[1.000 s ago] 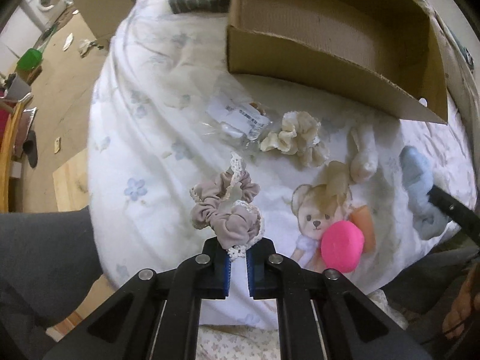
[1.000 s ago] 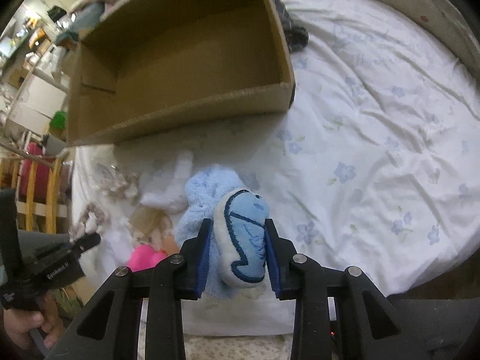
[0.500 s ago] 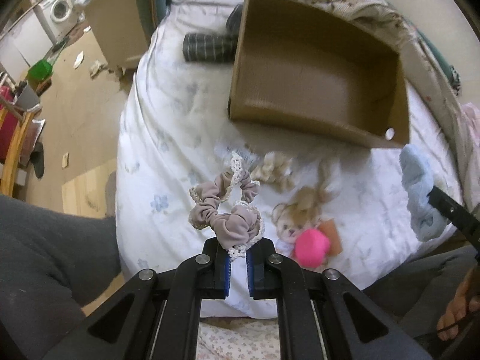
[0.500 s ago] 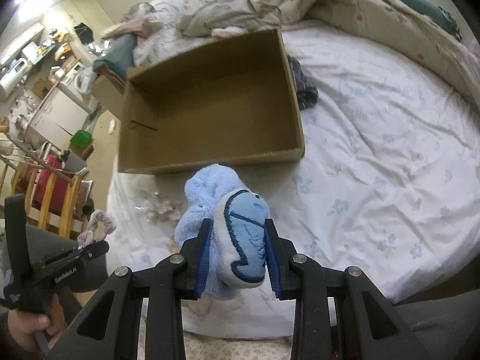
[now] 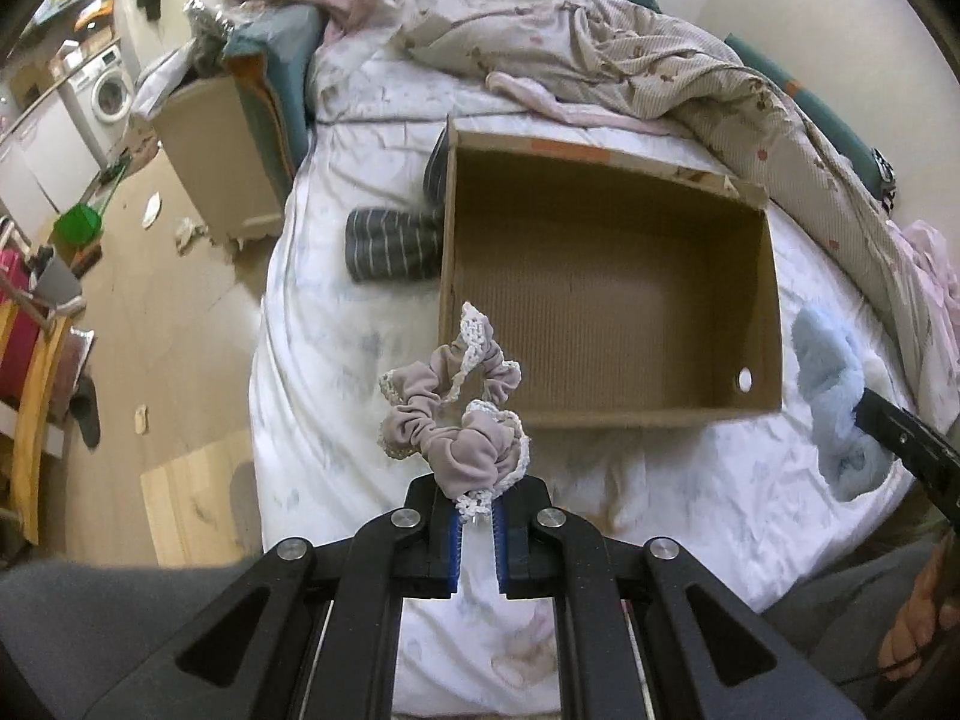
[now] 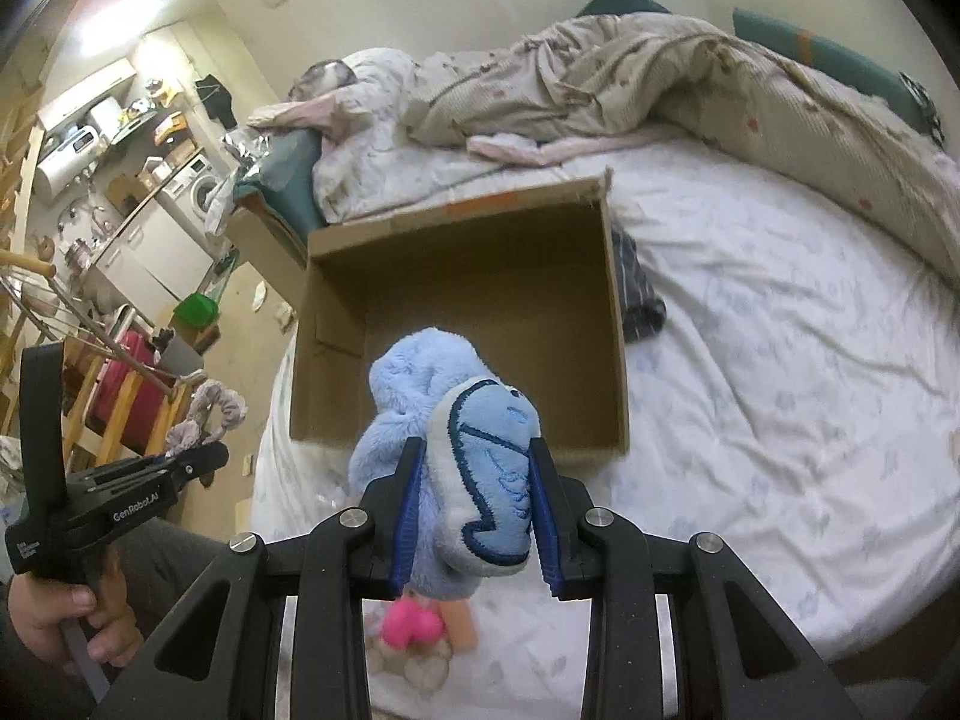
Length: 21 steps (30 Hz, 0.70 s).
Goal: Organize soft objects
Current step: 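Carry both scrunchies over the cardboard box with both tools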
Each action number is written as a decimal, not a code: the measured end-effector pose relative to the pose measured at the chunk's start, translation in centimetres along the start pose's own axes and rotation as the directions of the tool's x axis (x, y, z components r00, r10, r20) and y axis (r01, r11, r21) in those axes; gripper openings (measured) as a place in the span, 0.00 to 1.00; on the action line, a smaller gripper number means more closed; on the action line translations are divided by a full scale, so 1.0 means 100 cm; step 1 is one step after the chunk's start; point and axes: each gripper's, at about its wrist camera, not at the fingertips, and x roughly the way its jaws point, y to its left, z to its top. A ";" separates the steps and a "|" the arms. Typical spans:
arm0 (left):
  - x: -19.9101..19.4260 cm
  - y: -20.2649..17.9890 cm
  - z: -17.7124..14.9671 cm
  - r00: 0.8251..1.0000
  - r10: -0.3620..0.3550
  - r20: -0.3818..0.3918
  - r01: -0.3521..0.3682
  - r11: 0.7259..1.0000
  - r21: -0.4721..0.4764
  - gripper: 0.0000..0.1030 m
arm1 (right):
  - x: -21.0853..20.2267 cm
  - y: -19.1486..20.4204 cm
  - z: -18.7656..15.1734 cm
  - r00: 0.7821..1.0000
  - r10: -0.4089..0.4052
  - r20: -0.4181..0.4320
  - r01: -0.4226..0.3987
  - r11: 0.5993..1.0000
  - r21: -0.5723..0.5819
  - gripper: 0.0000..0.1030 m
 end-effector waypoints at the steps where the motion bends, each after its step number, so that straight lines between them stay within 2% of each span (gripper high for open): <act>1: 0.001 -0.001 0.005 1.000 -0.001 0.004 0.001 1.000 0.002 0.07 | 0.002 0.001 0.005 1.000 0.000 0.008 0.000 1.000 -0.005 0.33; 6: 0.018 -0.006 0.032 1.000 -0.002 0.016 0.002 1.000 0.014 0.07 | 0.020 0.000 0.025 1.000 0.004 0.020 -0.004 1.000 -0.015 0.33; 8: 0.027 -0.008 0.041 0.999 -0.030 0.014 0.030 0.999 0.013 0.07 | 0.030 -0.001 0.032 1.000 0.010 0.018 -0.010 1.000 -0.014 0.33; 10: 0.036 -0.011 0.047 1.000 -0.014 0.017 0.013 0.999 0.029 0.07 | 0.042 -0.002 0.036 1.000 0.012 0.013 -0.012 1.000 -0.017 0.33; 21: 0.091 -0.029 0.052 1.000 -0.030 0.005 0.030 0.997 0.076 0.07 | 0.103 -0.017 0.029 0.998 0.013 -0.059 -0.011 0.999 0.031 0.33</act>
